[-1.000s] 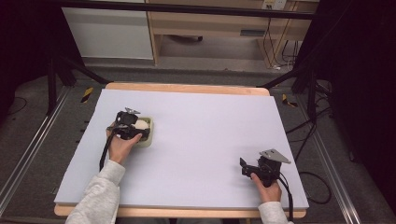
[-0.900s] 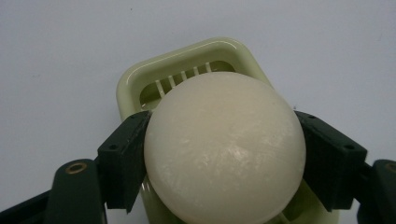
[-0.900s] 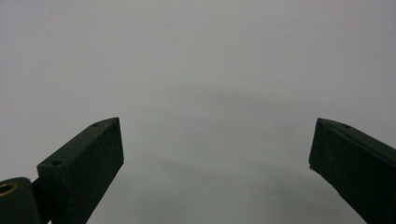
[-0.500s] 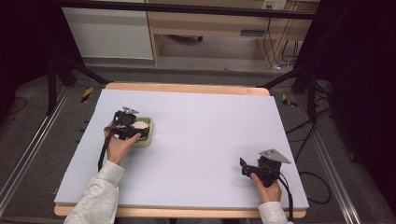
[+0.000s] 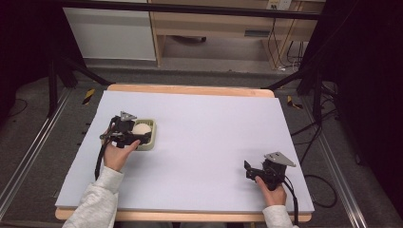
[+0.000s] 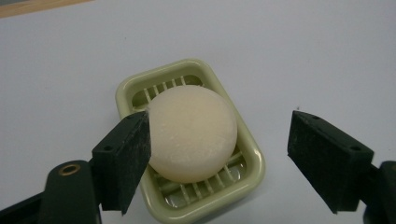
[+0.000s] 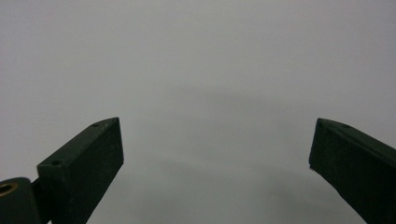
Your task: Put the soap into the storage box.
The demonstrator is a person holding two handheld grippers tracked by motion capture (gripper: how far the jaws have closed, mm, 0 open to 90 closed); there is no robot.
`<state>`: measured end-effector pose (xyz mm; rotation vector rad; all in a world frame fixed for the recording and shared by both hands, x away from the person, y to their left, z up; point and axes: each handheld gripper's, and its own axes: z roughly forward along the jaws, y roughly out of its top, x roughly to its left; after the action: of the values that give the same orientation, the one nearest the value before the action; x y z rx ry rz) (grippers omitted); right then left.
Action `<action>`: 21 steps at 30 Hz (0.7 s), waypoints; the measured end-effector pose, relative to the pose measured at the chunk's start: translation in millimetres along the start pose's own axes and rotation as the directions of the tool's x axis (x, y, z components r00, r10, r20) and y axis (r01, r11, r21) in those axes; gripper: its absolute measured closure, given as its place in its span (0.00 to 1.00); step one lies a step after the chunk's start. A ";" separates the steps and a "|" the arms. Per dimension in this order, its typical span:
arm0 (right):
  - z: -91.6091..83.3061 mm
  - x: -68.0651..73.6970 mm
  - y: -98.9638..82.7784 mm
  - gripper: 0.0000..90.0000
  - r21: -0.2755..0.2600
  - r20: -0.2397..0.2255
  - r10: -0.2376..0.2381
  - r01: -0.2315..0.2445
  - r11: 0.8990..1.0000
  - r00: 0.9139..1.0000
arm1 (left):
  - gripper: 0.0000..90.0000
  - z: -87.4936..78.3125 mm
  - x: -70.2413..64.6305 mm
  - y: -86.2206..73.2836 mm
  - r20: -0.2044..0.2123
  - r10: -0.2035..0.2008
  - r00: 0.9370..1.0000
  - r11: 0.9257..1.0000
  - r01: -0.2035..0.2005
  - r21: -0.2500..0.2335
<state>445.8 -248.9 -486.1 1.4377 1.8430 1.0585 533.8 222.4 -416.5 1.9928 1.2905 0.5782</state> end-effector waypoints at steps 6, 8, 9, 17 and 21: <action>-0.4 0.0 0.0 0.04 -0.001 -0.001 0.004 -0.004 1.000 1.000 | 0.25 -7.5 -0.6 -15.4 -0.006 0.007 1.000 1.000 -0.007 0.011; -0.4 0.1 0.0 0.04 -0.002 0.000 0.002 -0.002 1.000 1.000 | 0.25 -11.3 0.9 -20.6 -0.011 0.008 1.000 1.000 -0.008 0.014; -0.3 0.1 0.0 0.04 -0.002 0.000 0.001 -0.001 1.000 1.000 | 0.26 -13.4 1.6 -23.9 -0.013 0.005 1.000 1.000 -0.005 0.011; -0.1 0.1 0.0 0.04 -0.001 0.002 -0.001 0.001 1.000 1.000 | 0.27 -29.2 6.7 -52.4 -0.021 0.000 1.000 1.000 0.000 -0.001; -0.5 0.4 -0.1 0.04 -0.004 0.006 -0.001 0.001 1.000 1.000 | 0.27 -35.6 10.3 -66.2 -0.020 -0.005 1.000 1.000 0.004 -0.010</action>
<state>445.3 -248.7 -485.9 1.4361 1.8358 1.0561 473.4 260.7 -442.1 1.9803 1.3014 0.6030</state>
